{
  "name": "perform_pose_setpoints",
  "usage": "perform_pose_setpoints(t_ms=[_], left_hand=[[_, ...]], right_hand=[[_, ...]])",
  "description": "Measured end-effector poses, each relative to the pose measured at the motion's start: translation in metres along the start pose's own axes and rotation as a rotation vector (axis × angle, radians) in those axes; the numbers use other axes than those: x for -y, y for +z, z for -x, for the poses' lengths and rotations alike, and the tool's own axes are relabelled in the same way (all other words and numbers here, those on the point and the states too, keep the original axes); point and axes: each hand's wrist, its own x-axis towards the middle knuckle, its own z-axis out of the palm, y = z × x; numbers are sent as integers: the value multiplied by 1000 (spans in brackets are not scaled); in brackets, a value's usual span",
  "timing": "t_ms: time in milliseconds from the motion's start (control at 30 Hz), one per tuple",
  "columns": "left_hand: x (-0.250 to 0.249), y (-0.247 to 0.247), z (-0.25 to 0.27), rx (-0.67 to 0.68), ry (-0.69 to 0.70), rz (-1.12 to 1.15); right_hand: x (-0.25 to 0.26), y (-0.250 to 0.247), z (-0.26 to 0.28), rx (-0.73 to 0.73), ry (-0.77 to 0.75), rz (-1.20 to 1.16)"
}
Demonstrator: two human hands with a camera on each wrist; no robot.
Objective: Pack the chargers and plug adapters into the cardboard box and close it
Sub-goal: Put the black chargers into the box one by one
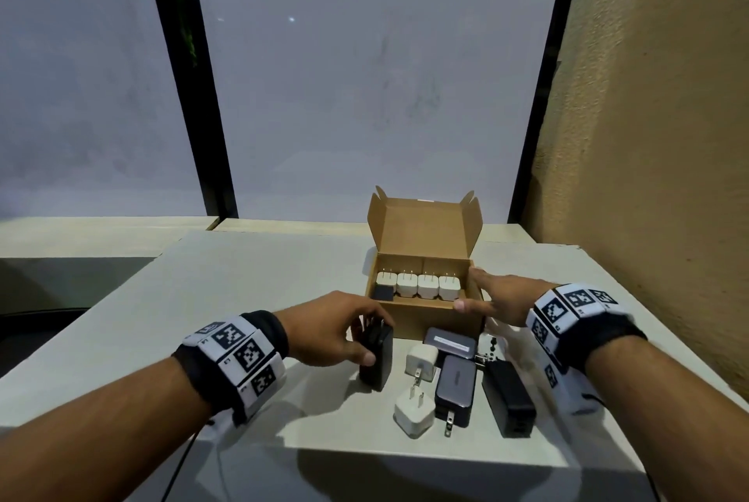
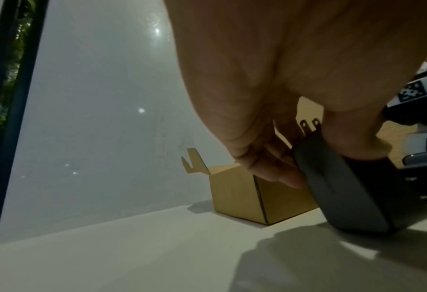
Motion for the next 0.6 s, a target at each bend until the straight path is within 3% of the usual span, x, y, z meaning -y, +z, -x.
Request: perform_pose_setpoints(t_ms=[333, 467, 600], left_hand=[[-5, -23, -6, -334, 13, 636], [-10, -28, -17, -372, -1, 643], [-15, -37, -37, -414, -23, 486]], right_hand=[[0, 1, 1, -32, -17, 2], [1, 0, 4, -50, -26, -4], [1, 0, 4, -52, -29, -8]])
